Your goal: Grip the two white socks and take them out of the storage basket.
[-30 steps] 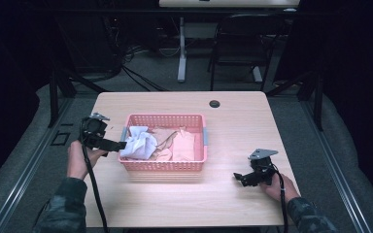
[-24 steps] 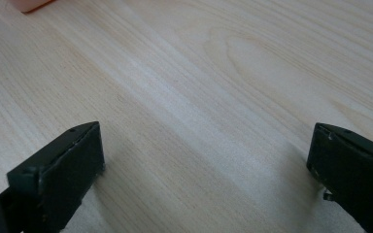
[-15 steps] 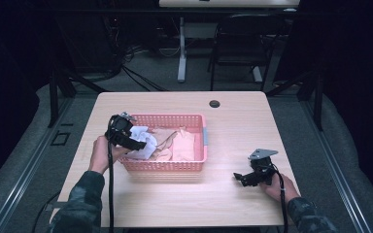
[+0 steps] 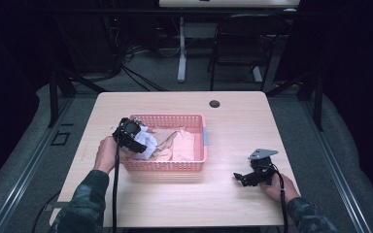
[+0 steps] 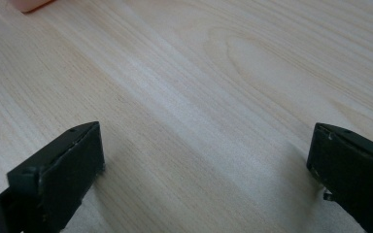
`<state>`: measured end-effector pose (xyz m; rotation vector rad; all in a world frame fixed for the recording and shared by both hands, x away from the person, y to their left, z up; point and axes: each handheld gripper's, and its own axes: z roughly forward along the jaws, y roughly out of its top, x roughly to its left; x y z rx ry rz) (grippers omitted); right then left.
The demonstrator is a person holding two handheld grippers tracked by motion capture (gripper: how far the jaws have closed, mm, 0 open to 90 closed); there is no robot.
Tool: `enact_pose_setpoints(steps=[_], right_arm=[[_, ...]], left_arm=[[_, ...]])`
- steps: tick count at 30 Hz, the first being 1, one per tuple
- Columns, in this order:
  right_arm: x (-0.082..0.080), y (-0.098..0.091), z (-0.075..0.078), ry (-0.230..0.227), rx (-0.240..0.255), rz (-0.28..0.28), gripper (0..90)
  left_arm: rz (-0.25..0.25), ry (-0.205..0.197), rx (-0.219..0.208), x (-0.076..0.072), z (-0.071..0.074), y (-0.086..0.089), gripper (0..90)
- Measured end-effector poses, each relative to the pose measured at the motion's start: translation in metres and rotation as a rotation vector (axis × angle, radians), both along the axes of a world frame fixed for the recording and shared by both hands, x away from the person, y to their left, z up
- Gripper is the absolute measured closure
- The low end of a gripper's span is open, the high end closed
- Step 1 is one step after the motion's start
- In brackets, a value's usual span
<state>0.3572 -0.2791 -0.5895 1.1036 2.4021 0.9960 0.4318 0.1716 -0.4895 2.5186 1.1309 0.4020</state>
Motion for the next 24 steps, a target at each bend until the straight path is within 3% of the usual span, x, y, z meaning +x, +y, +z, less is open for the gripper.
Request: enact_pose_setpoints(steps=[6, 11, 17, 24], right_arm=[[0.000, 0.000, 0.000, 0.000, 0.000, 0.000, 0.0], [0.000, 0.000, 0.000, -0.001, 0.000, 0.000, 0.0], [0.000, 0.000, 0.000, -0.001, 0.000, 0.000, 0.0], [0.000, 0.000, 0.000, -0.002, 0.001, 0.000, 0.0]], left_arm=[[0.013, 0.013, 0.068, 0.003, -0.004, -0.003, 48.2], [0.035, 0.028, 0.096, 0.007, -0.008, -0.002, 62.0], [0.029, 0.058, 0.064, 0.009, -0.009, 0.004, 78.5], [0.011, 0.027, 0.007, 0.003, 0.011, 0.008, 79.3]])
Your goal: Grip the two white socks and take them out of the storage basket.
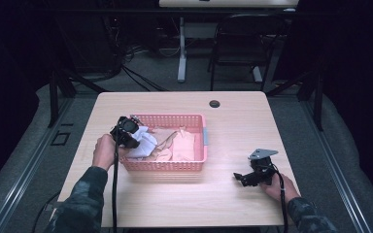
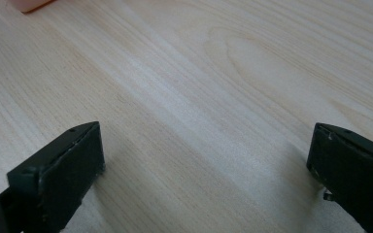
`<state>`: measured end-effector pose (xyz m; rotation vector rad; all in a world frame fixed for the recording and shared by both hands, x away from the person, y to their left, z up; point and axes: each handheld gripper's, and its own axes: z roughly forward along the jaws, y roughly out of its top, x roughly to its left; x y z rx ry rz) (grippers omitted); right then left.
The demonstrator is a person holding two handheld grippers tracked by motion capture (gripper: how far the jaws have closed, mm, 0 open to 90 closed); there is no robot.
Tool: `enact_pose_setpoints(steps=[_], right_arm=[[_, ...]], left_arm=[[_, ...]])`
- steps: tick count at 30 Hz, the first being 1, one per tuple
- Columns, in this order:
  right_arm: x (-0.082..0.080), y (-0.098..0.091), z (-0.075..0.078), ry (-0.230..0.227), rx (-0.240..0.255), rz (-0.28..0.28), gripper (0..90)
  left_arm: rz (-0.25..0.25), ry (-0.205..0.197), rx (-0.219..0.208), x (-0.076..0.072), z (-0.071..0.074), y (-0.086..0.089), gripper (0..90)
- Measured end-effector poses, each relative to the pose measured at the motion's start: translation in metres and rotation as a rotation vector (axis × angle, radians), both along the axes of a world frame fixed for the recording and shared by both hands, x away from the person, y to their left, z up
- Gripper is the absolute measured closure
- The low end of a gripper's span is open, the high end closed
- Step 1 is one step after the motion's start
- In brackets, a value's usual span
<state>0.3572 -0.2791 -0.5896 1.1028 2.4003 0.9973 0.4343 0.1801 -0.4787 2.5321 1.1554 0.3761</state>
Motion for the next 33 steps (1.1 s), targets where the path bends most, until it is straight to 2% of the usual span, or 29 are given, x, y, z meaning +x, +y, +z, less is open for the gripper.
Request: enact_pose_setpoints(steps=[3, 7, 10, 14, 15, 22, 33], right_arm=[[0.000, 0.000, 0.000, -0.001, 0.000, -0.001, 0.0], [0.000, 0.000, 0.000, 0.000, 0.000, 0.000, 0.0], [0.000, 0.000, 0.000, 0.000, -0.001, 0.000, 0.0], [0.000, 0.000, 0.000, 0.000, 0.000, 0.000, 0.0], [0.000, 0.000, 0.000, 0.001, 0.000, 0.000, 0.0], [0.000, 0.000, 0.000, 0.000, -0.001, 0.000, 0.0], [0.000, 0.000, 0.000, 0.001, -0.001, 0.000, 0.0]], left_arm=[[-0.005, -0.012, -0.003, -0.003, 0.006, 0.000, 79.0], [-0.005, -0.017, -0.010, -0.005, 0.007, 0.001, 78.9], [-0.005, 0.002, -0.024, -0.005, 0.006, 0.004, 76.9], [0.011, -0.007, -0.031, -0.006, 0.006, 0.008, 77.9], [0.010, -0.002, -0.037, -0.005, 0.008, 0.009, 78.1], [0.005, -0.033, -0.073, -0.006, 0.024, 0.009, 78.9], [-0.012, -0.036, -0.105, 0.000, 0.049, 0.007, 80.4]])
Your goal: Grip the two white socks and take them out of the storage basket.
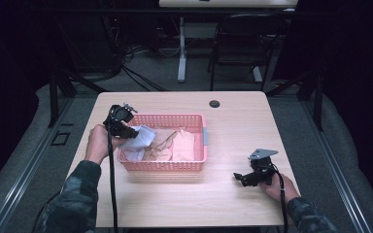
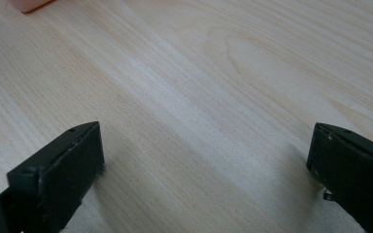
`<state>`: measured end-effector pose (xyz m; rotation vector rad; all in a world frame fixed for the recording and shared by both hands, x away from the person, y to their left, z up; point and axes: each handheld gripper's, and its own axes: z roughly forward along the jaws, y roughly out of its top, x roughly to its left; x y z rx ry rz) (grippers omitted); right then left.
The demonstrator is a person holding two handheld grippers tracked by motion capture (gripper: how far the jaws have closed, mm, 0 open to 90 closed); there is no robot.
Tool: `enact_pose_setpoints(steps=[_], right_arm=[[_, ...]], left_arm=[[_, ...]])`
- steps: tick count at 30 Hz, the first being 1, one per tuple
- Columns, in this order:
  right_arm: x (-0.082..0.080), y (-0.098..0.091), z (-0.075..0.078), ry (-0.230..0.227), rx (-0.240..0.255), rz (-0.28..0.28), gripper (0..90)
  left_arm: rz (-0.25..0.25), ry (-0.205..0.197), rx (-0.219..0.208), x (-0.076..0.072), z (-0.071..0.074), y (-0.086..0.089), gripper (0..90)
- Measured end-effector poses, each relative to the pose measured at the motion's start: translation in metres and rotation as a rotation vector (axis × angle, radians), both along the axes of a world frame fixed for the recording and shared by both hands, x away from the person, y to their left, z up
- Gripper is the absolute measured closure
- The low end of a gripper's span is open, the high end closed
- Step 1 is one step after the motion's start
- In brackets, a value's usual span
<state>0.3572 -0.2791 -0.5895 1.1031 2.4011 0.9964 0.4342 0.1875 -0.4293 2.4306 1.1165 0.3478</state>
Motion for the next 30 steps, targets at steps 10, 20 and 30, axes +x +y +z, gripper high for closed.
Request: enact_pose_setpoints(steps=[10, 20, 30], right_arm=[[0.000, 0.000, 0.000, 0.000, 0.000, 0.000, 0.0], [0.000, 0.000, 0.000, 0.000, 0.000, 0.000, 0.0], [0.000, 0.000, 0.000, 0.000, 0.001, -0.001, 0.0]], left_arm=[[-0.010, -0.036, -0.016, 0.002, 0.027, -0.004, 80.7], [-0.012, -0.035, -0.021, 0.005, 0.041, -0.004, 80.7], [-0.006, -0.076, -0.031, 0.004, 0.064, -0.005, 80.7]])
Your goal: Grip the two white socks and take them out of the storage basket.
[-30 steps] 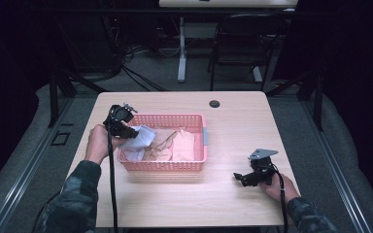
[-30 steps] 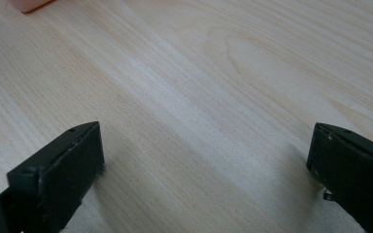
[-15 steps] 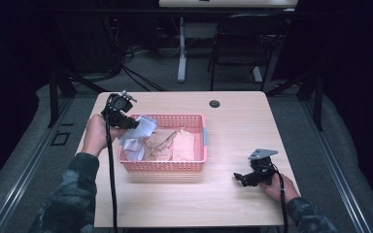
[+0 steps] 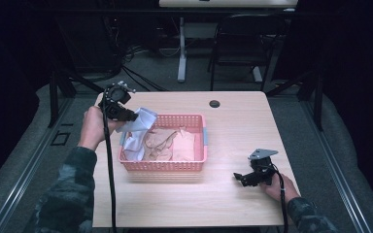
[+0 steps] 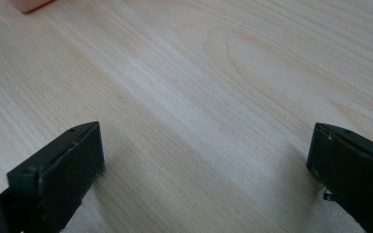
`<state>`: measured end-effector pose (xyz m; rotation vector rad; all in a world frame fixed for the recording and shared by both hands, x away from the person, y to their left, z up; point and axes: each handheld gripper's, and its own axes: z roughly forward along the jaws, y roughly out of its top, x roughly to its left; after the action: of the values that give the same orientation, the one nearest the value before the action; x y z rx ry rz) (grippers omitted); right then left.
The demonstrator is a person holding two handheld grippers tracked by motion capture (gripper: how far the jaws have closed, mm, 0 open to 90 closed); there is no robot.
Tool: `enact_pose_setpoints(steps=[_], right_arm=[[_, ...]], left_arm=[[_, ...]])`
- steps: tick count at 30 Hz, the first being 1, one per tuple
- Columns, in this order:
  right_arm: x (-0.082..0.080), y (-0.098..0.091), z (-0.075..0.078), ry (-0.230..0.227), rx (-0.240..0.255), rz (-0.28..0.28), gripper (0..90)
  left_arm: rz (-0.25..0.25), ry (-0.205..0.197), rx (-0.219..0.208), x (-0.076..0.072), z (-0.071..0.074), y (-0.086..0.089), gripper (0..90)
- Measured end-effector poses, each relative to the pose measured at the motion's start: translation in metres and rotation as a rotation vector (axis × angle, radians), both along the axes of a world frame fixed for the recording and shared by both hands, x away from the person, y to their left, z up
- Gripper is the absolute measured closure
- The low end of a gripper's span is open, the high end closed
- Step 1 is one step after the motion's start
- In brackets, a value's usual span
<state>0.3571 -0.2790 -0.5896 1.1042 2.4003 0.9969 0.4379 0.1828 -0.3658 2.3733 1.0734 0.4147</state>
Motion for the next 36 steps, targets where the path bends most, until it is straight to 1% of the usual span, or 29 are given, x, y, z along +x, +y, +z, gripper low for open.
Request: enact_pose_setpoints(steps=[4, 8, 13, 20, 22, 30, 34, 36], right_arm=[[0.000, 0.000, 0.000, 0.000, 0.000, 0.000, 0.0], [0.000, 0.000, 0.000, 0.000, 0.000, 0.000, 0.0], [0.000, 0.000, 0.000, 0.000, 0.000, 0.000, 0.0], [0.000, 0.000, 0.000, 0.000, -0.001, 0.000, 0.0], [0.000, 0.000, 0.000, 0.000, -0.001, 0.000, 0.0], [0.000, 0.000, 0.000, 0.001, 0.000, -0.001, 0.0], [0.000, 0.000, 0.000, 0.000, -0.001, 0.000, 0.0], [0.000, 0.000, 0.000, 0.000, 0.000, 0.000, 0.0]], left_arm=[[0.007, -0.006, -0.002, 0.001, 0.005, 0.003, 80.6], [0.021, -0.013, -0.013, 0.001, 0.007, 0.007, 80.6], [0.044, -0.024, -0.024, 0.001, 0.011, 0.017, 80.6], [0.078, -0.036, -0.023, -0.002, 0.017, 0.034, 80.6], [0.091, -0.043, -0.026, -0.003, 0.017, 0.040, 80.6], [0.148, -0.043, -0.023, -0.005, 0.015, 0.063, 80.6], [0.179, -0.053, -0.018, -0.006, 0.014, 0.074, 80.6], [0.194, -0.050, -0.019, -0.006, 0.013, 0.079, 80.6]])
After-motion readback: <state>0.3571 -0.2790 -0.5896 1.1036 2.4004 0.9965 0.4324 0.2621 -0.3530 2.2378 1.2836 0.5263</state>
